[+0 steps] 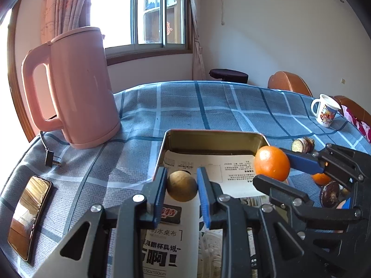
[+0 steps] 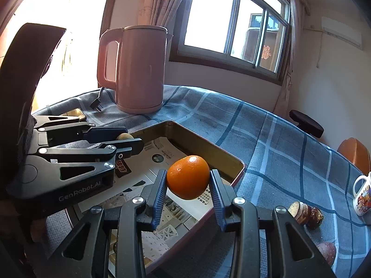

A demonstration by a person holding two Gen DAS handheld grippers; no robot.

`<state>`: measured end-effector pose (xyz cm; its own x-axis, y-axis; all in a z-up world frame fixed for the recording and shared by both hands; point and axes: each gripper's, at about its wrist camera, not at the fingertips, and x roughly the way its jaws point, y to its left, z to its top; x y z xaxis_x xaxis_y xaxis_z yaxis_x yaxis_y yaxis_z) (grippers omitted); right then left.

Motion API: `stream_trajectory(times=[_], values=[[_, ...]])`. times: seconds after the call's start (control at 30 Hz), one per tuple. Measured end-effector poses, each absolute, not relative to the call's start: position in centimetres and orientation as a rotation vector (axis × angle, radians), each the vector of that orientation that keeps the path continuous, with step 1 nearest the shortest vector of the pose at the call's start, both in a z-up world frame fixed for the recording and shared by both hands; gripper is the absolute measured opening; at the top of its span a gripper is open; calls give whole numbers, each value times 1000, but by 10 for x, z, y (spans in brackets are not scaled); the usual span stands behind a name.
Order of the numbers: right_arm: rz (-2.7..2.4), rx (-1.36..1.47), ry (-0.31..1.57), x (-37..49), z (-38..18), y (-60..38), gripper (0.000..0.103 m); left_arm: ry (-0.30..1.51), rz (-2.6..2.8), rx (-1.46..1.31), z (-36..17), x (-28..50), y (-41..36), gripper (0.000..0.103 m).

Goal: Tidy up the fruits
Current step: 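Open the left gripper over the tin box while the right gripper drops the orange in, then grasp the dark brown mangosteen with the left gripper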

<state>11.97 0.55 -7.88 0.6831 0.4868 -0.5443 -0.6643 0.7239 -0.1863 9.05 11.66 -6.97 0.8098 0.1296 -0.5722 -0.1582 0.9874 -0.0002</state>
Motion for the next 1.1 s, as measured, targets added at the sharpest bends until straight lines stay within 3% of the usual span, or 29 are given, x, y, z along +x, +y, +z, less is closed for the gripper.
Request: stream_trajectory(times=[0.23,0.3,0.33,0.37,0.5,0.63,1.1], values=[[662,-425,533,124,-85,13,42,607,168,-36,-70,91,115,31],[656,-428,519,121,-84,13,61,597,181,-33,-69,89,115,42],[658,-425,509,119,-83,12,63,589,186,-35,-68,88,115,52],[658,-420,503,119,-82,11,64,577,190,-38,-67,86,115,59],[635,-381,480,116,-77,-3,64,521,187,-63,-63,78,115,60],[554,-380,421,103,-70,-38,64,468,182,-88,-57,66,110,67],[241,-116,393,85,-53,-193,64,493,-97,-10,-50,72,4,71]])
